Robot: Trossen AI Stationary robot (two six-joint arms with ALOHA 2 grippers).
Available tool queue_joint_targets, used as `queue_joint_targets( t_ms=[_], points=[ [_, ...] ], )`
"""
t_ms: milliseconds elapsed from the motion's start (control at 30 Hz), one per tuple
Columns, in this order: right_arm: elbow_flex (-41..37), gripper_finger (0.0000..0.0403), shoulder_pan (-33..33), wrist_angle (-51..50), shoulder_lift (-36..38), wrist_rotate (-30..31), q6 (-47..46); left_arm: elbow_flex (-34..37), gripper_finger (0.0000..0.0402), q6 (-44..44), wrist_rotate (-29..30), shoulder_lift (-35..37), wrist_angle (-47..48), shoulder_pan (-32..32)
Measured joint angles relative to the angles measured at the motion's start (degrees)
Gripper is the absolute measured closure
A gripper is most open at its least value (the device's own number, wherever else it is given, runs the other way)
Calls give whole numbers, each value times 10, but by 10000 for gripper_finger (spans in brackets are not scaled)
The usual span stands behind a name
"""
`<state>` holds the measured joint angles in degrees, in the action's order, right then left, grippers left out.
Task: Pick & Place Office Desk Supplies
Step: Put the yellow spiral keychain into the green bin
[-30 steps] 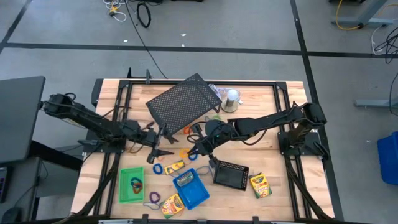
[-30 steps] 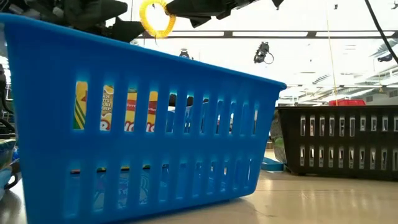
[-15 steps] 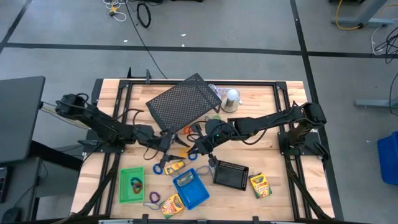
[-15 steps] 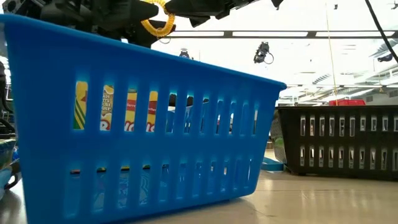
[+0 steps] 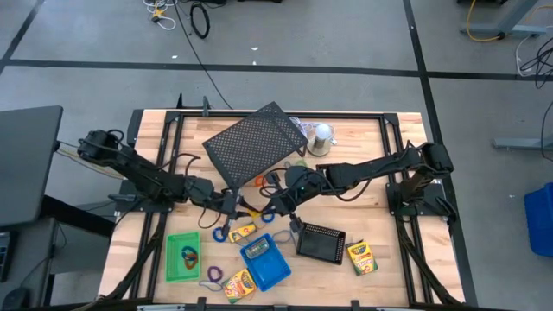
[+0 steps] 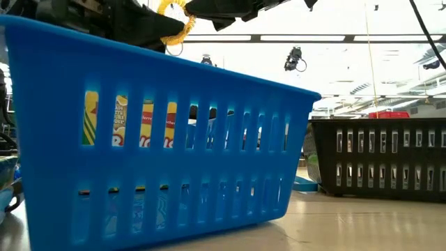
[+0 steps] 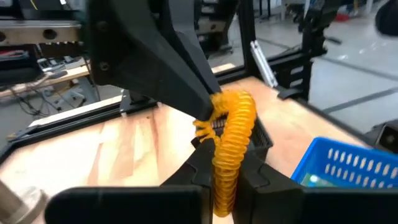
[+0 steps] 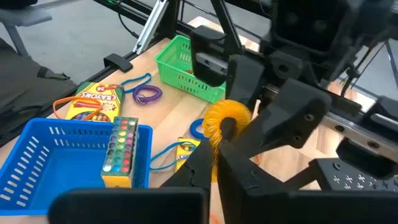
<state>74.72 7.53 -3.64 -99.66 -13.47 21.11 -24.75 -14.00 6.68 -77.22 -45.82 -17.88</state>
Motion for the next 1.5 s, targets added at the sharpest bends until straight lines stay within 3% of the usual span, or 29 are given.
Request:
queue_joint_targets(
  t_ms=[200, 367, 467, 667, 900, 1267, 1500],
  points=[
    [0, 291, 0, -3, 0, 19, -37, 0, 379, -23, 52, 27, 51, -30],
    [0, 200, 0, -4, 0, 13, -37, 0, 379, -11, 97, 90, 134, -60],
    [0, 172, 0, -6, 0, -5, -39, 0, 379, 21, 138, 133, 210, -92],
    [0, 169, 8, -25, 0, -22, -40, 0, 379, 145, 229, 209, 375, -188],
    [-1, 185, 21, -40, 0, -49, -35, 0, 379, 353, 272, 256, 516, -320],
    [-2, 185, 23, -89, 0, -55, -56, 0, 379, 656, 262, 241, 602, -492],
    [-2, 185, 23, -93, 0, -55, -68, 0, 379, 820, 188, 175, 654, -532]
  ],
)
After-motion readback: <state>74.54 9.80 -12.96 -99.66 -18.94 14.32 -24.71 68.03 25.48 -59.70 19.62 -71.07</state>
